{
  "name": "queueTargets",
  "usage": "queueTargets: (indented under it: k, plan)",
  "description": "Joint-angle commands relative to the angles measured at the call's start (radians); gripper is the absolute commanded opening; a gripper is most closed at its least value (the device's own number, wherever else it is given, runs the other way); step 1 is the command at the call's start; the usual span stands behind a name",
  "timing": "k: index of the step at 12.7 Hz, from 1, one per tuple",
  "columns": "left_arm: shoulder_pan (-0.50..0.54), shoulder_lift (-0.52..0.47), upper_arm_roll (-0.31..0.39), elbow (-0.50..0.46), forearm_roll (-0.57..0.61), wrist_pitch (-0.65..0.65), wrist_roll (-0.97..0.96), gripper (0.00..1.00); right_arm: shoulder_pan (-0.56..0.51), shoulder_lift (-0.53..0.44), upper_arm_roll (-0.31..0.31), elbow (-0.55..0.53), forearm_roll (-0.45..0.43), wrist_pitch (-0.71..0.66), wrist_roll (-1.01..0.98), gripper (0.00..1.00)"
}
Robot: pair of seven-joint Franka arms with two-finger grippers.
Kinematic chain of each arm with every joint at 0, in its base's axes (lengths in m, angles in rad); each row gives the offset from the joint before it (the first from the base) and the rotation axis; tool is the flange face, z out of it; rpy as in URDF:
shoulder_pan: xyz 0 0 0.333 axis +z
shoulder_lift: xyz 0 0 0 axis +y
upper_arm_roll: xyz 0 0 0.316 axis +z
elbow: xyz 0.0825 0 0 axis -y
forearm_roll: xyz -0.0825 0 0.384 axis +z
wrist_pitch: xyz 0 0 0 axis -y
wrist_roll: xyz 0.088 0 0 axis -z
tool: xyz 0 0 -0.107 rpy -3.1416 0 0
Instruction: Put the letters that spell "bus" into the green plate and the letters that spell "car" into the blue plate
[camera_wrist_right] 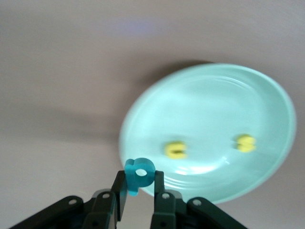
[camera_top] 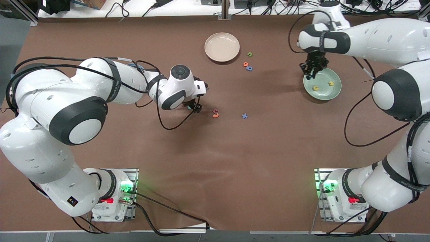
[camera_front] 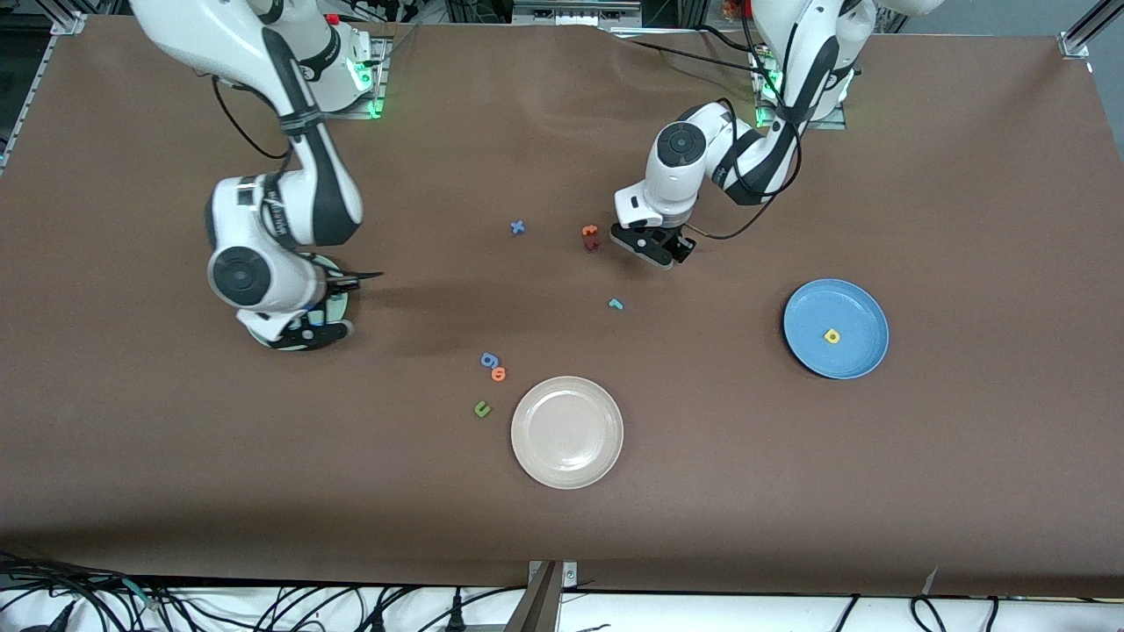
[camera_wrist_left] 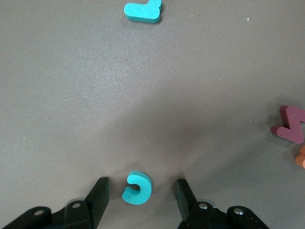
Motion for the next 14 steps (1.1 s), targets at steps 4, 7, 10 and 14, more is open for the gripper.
queueTargets:
  k: [4,7,10,14]
  plan:
    - [-0.006,0.025,0.011,0.010,0.023,0.016,0.013,0.27,-0.089,0.047,-0.028,-0.080,0.010,0.084,-0.213,0.45]
    - [-0.003,0.017,0.011,0.011,0.023,0.014,0.055,0.19,-0.083,0.033,-0.019,-0.054,0.010,0.043,-0.209,1.00]
    - [0.037,-0.044,0.021,0.013,0.023,-0.047,0.120,0.17,-0.075,0.013,-0.010,0.060,0.010,-0.113,-0.203,1.00]
    - [0.193,-0.147,0.021,0.013,0.007,-0.153,0.352,0.17,-0.051,0.010,-0.010,0.304,0.010,-0.391,-0.180,1.00]
